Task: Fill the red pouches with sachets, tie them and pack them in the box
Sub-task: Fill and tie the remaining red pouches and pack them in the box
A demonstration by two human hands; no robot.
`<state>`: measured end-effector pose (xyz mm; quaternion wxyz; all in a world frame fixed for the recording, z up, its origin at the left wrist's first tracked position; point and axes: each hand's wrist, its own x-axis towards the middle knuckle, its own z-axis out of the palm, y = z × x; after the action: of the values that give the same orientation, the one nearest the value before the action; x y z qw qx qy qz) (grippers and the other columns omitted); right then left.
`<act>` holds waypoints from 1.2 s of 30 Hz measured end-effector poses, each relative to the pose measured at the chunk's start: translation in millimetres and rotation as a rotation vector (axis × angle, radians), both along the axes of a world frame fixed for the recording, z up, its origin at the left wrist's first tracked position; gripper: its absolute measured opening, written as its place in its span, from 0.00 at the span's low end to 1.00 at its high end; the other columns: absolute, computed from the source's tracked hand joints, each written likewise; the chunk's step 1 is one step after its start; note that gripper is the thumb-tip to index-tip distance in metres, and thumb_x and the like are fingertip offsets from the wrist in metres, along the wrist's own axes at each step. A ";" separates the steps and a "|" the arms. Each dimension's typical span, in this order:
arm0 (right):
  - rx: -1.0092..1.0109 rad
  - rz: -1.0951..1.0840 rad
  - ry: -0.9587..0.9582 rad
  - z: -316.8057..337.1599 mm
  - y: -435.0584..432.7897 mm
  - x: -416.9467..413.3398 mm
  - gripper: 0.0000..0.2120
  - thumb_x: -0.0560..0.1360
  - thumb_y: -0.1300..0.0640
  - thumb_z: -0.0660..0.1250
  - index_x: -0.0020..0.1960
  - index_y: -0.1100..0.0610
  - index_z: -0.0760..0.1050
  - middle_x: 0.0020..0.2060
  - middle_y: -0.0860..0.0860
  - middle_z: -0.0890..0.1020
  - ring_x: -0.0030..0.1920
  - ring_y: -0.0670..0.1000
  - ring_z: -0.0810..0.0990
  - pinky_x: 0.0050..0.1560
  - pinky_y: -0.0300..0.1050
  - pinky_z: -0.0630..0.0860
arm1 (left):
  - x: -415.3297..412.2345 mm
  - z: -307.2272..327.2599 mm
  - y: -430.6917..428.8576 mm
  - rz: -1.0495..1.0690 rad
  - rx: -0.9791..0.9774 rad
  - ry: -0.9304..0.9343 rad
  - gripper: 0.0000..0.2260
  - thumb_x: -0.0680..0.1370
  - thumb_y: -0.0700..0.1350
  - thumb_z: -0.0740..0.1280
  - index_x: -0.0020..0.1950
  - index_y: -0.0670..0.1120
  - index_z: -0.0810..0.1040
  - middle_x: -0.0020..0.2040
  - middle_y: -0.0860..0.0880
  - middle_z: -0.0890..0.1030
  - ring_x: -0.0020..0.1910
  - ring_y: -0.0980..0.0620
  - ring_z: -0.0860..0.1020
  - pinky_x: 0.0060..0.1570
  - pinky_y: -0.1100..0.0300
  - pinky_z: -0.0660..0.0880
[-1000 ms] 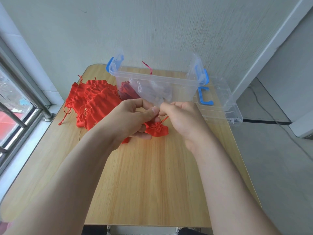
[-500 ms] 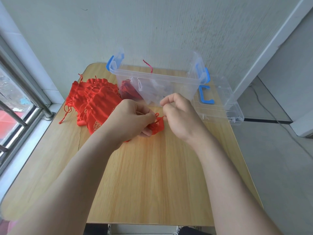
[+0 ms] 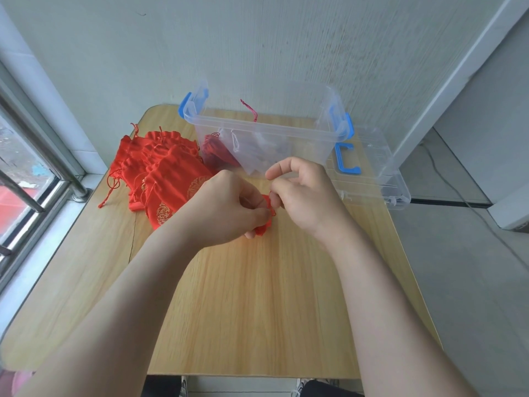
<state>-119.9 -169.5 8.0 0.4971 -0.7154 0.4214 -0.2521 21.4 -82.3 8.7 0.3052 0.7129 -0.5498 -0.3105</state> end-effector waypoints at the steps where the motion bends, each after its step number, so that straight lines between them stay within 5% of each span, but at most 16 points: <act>1: 0.028 -0.009 -0.029 -0.2 -0.6 -0.3 0.09 0.78 0.64 0.64 0.52 0.53 0.79 0.30 0.49 0.83 0.32 0.44 0.78 0.38 0.40 0.72 | 0.5 0.3 0.1 0.013 -0.006 0.001 0.11 0.80 0.44 0.73 0.38 0.45 0.87 0.34 0.50 0.86 0.34 0.52 0.86 0.42 0.56 0.84; 3: 0.102 -0.032 -0.128 1.8 -0.9 -0.6 0.06 0.81 0.62 0.65 0.55 0.54 0.79 0.34 0.51 0.86 0.31 0.45 0.77 0.37 0.40 0.73 | 3.2 0.0 0.0 0.077 -0.023 0.007 0.13 0.80 0.46 0.73 0.37 0.46 0.85 0.32 0.49 0.85 0.34 0.47 0.85 0.39 0.56 0.83; 7: 0.083 -0.086 -0.245 -0.6 -4.8 -1.3 0.03 0.85 0.56 0.65 0.57 0.53 0.77 0.43 0.51 0.89 0.35 0.49 0.82 0.39 0.44 0.77 | 7.5 -1.9 0.7 0.203 -0.043 0.159 0.07 0.80 0.45 0.74 0.44 0.46 0.88 0.34 0.49 0.86 0.39 0.40 0.86 0.46 0.36 0.84; 11: -0.283 -0.066 -0.065 -11.8 -6.1 -2.0 0.08 0.75 0.59 0.75 0.50 0.47 0.83 0.40 0.44 0.88 0.37 0.44 0.85 0.44 0.43 0.83 | 8.6 -4.3 -0.7 0.282 -0.050 0.310 0.05 0.81 0.43 0.75 0.47 0.44 0.88 0.34 0.51 0.85 0.33 0.57 0.82 0.48 0.46 0.86; 16: -0.444 0.077 0.067 -11.7 1.3 -1.7 0.08 0.72 0.58 0.81 0.47 0.47 0.88 0.36 0.39 0.85 0.38 0.41 0.84 0.41 0.34 0.80 | 12.2 -6.4 -1.0 0.254 -0.022 0.300 0.06 0.82 0.43 0.73 0.48 0.45 0.88 0.40 0.46 0.88 0.37 0.55 0.83 0.48 0.48 0.85; 26: -0.561 0.056 0.085 -16.1 -1.4 0.5 0.08 0.74 0.63 0.79 0.49 0.51 0.89 0.39 0.45 0.88 0.41 0.44 0.86 0.49 0.45 0.84 | 11.9 -8.1 -2.6 0.275 -0.011 0.288 0.08 0.83 0.45 0.72 0.49 0.43 0.88 0.46 0.42 0.88 0.41 0.52 0.83 0.44 0.51 0.85; 33: -0.524 0.080 0.071 -16.9 -0.2 1.0 0.09 0.71 0.61 0.82 0.49 0.52 0.88 0.36 0.43 0.85 0.37 0.41 0.84 0.43 0.36 0.82 | 11.5 -10.1 -4.1 0.314 -0.031 0.290 0.08 0.83 0.46 0.72 0.48 0.44 0.89 0.44 0.41 0.88 0.42 0.46 0.86 0.43 0.51 0.85; 36: -0.530 0.075 0.074 -15.8 -0.8 1.0 0.08 0.71 0.59 0.83 0.49 0.52 0.89 0.36 0.43 0.86 0.37 0.40 0.82 0.42 0.33 0.80 | 11.0 -7.9 -3.4 0.306 -0.028 0.319 0.08 0.83 0.47 0.72 0.48 0.45 0.89 0.42 0.45 0.88 0.39 0.52 0.85 0.43 0.56 0.85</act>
<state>-118.8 -170.3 -7.8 0.2858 -0.8445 0.3316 -0.3086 32.4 -85.7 0.8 0.4416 0.7256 -0.3843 -0.3616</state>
